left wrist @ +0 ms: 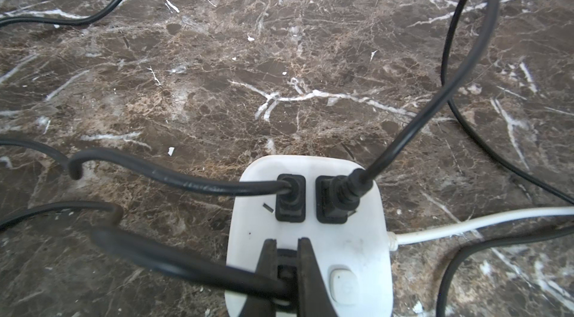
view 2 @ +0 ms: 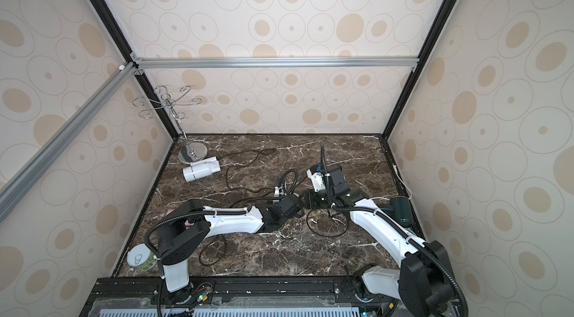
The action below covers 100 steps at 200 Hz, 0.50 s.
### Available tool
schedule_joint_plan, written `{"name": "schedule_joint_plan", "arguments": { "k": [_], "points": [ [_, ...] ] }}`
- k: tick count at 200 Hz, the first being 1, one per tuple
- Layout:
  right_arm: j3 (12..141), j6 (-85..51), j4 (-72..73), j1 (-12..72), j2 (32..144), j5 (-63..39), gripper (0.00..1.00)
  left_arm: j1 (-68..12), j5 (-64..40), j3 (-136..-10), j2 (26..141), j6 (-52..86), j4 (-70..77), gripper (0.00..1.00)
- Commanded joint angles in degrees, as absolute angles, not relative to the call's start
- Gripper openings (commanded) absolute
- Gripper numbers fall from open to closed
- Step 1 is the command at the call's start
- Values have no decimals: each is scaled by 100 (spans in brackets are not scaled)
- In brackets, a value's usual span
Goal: Charge the blow dryers
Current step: Insert the plug into the socket.
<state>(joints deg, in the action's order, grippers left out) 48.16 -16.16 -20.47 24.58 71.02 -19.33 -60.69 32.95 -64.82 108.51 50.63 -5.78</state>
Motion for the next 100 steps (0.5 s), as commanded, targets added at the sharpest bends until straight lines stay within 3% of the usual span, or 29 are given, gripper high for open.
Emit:
{"name": "schedule_joint_plan", "arguments": {
  "k": [1,35,100],
  "points": [
    [4772,-1541,-2149,2422,7067,-1872,50,-6205,2773,-6416,11395,5273,-1959,0],
    [4816,-1567,-2197,2417,7019,-1839,50,-6292,3057,-6844,11598,5402,-2702,0],
    [4865,-1622,-2321,2337,6965,-1808,51,-6311,2429,-6390,11768,5693,-2302,0]
  ]
}}
